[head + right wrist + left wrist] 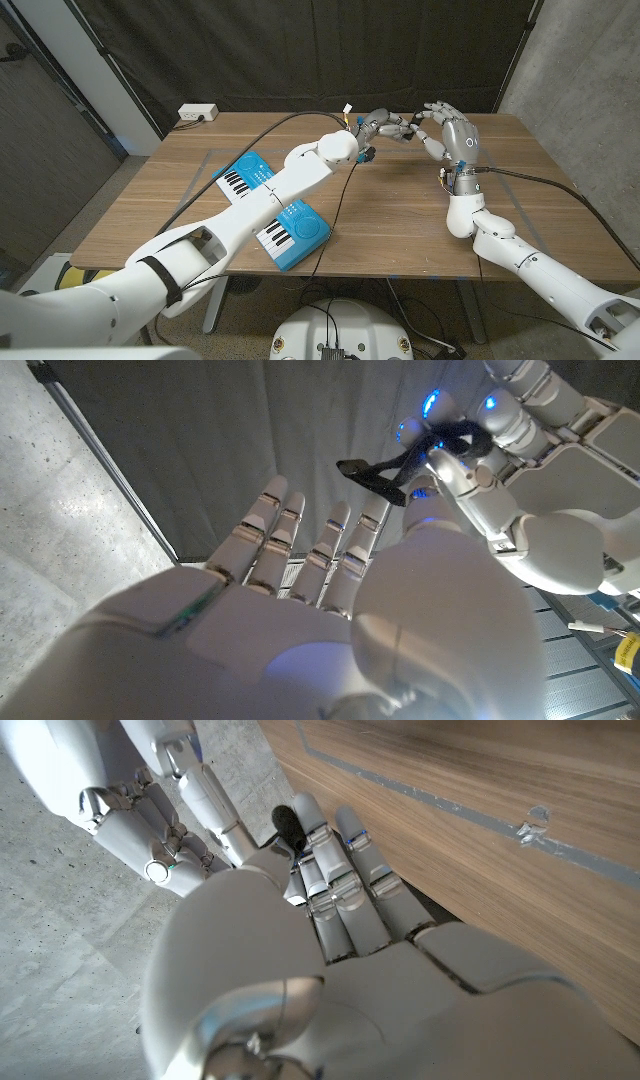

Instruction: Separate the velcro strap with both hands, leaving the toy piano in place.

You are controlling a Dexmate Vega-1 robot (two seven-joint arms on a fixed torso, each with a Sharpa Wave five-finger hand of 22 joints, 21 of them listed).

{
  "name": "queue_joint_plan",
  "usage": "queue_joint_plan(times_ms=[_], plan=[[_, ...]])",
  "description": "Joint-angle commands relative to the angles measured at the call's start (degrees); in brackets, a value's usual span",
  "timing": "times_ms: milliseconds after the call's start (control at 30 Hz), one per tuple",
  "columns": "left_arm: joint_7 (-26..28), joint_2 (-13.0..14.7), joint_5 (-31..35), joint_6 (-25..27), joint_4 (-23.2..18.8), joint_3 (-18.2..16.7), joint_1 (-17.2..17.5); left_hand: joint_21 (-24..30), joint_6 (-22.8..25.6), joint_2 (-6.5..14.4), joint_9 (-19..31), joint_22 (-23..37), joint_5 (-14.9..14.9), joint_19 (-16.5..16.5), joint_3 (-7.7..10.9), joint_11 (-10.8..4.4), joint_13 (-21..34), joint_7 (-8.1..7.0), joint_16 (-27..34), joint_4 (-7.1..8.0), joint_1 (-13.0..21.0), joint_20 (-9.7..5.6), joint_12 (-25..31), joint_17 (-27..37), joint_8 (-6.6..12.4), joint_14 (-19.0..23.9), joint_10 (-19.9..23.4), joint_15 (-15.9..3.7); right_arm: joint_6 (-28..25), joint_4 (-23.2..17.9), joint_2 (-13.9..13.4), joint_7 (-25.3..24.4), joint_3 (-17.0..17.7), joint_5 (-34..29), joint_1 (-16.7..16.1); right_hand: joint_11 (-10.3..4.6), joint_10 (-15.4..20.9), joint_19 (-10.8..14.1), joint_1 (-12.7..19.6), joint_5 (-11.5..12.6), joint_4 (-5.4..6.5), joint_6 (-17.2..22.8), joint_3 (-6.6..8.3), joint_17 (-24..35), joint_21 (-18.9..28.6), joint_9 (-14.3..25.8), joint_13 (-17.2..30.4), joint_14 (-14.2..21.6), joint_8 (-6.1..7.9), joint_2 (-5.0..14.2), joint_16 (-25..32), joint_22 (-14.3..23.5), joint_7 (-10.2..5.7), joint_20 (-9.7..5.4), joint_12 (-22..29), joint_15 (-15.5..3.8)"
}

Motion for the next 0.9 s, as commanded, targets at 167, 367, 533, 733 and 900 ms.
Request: queue_joint_plan(times_ms=[167,367,533,733,900], plan=[[-2.1,0.2,-2.0,-0.1,1.0,0.2,-0.9,0.5,0.2,-0.3,0.3,0.1,-0.1,-0.3,0.64,-0.91,0.1,2.42,0.1,-0.08,-0.1,-0.6,-0.1,0.3,0.05,0.0,1.0,0.2,4.3,3.7,4.4,-0.1,5.1,-4.0,0.3,-0.09,2.4,1.1,-0.1,-0.2,0.56,2.8,-0.05,0.1,0.6,0.6,0.3,1.8,1.52,1.28,0.3,0.3,-0.09,-6.06,0.8,-8.35],[-1.7,0.2,-2.0,-0.2,1.1,0.1,-0.8,0.5,0.2,-0.3,0.3,0.1,-0.1,-0.3,0.72,-0.82,0.2,2.38,0.1,-0.09,-0.2,-0.51,-0.1,0.3,0.01,-0.1,1.0,0.34,6.5,4.5,5.7,-0.1,7.0,-4.9,0.2,-0.28,7.5,3.1,1.3,-0.9,0.02,8.7,0.06,-0.2,1.4,-0.5,0.1,5.5,3.67,2.6,0.5,0.5,0.13,-6.83,1.6,-8.63],[-0.2,0.3,-1.3,0.1,0.7,0.1,-0.6,0.5,0.2,-0.3,0.3,0.1,-0.1,-0.3,0.8,-0.82,0.2,2.45,0.0,-0.09,-0.2,-0.49,-0.2,0.3,-0.03,-0.2,0.9,0.3,7.2,4.6,5.8,-0.1,7.6,-5.1,0.0,-0.28,11.5,2.7,3.1,-0.7,-0.83,12.3,-0.29,-0.6,1.3,-3.0,-0.2,10.1,3.7,2.28,0.6,0.6,0.06,-7.62,1.3,-8.95],[-0.3,0.4,-1.7,0.3,0.8,-0.2,-0.5,0.6,0.3,-0.4,0.4,0.1,-0.1,-0.2,0.93,-0.5,0.3,2.74,0.2,-0.13,-0.2,-0.51,0.0,0.2,-0.03,0.3,1.4,0.21,6.4,3.7,4.8,-0.1,6.9,-4.1,-0.2,-0.3,12.1,1.6,3.4,-0.5,-0.85,12.8,-0.6,-0.7,0.9,-3.8,-0.3,10.4,3.35,2.05,0.1,0.7,0.01,-7.83,1.0,-9.06],[0.7,0.2,-1.3,0.8,1.2,-0.1,-0.5,0.8,0.6,-0.6,0.6,0.1,0.0,0.1,1.45,0.22,0.7,3.72,0.7,-0.69,0.3,-0.7,0.8,0.4,0.06,1.4,3.0,0.46,4.6,1.8,3.0,-0.1,5.2,-2.9,-0.2,-0.21,12.6,0.3,3.7,-0.3,-0.73,13.2,-0.87,-0.7,0.4,-4.6,-0.3,9.8,2.96,2.14,-0.5,0.7,0.04,-8.04,0.7,-9.29]])
